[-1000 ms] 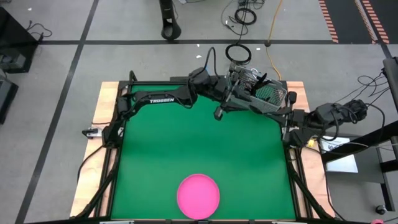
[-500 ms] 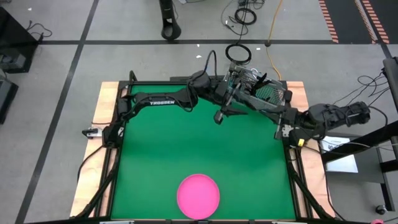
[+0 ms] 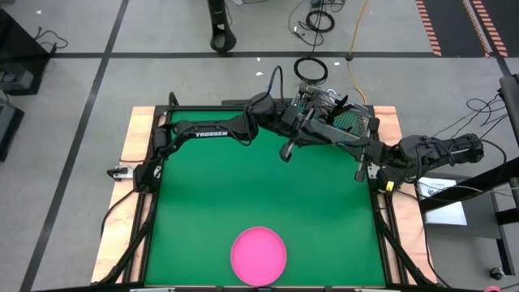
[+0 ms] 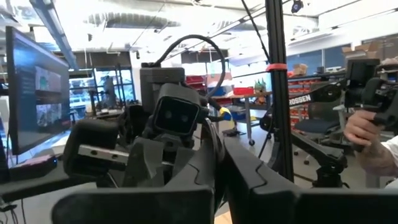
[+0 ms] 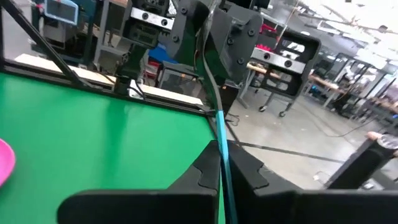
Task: Sort silverware
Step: Put the blue spoon into the utensil holder
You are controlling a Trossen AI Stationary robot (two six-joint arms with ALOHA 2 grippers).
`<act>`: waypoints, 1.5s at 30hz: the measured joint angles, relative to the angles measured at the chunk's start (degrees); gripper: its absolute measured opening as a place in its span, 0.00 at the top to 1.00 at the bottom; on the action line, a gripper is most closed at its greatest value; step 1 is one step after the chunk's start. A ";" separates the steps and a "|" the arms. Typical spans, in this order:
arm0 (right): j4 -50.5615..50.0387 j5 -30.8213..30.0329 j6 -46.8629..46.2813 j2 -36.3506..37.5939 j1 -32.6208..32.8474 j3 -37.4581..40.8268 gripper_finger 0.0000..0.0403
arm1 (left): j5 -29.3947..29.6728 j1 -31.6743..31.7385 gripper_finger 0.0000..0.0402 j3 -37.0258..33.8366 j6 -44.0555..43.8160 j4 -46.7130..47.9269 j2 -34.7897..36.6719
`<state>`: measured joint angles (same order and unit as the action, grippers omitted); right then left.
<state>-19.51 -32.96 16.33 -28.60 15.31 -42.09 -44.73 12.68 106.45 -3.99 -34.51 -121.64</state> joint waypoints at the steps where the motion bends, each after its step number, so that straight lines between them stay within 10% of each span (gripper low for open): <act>1: 0.11 -0.22 0.97 0.00 0.00 0.00 0.98 | 0.00 0.14 0.97 0.00 -0.01 0.04 0.00; 9: -0.46 -9.53 7.82 0.26 0.00 -1.11 0.73 | 4.21 2.57 0.98 0.00 -1.57 6.44 0.89; 17: -19.45 -18.35 -8.14 0.63 0.00 -2.62 0.50 | 16.90 7.19 0.98 0.04 -2.62 12.41 1.27; 45: -26.86 -17.72 -20.18 0.98 0.09 -2.62 0.52 | 25.55 8.07 0.98 14.05 -12.34 19.98 -16.75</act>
<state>-46.37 -50.68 -3.84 -27.62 15.40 -44.71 -19.19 20.75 120.51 -16.33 -14.52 -138.40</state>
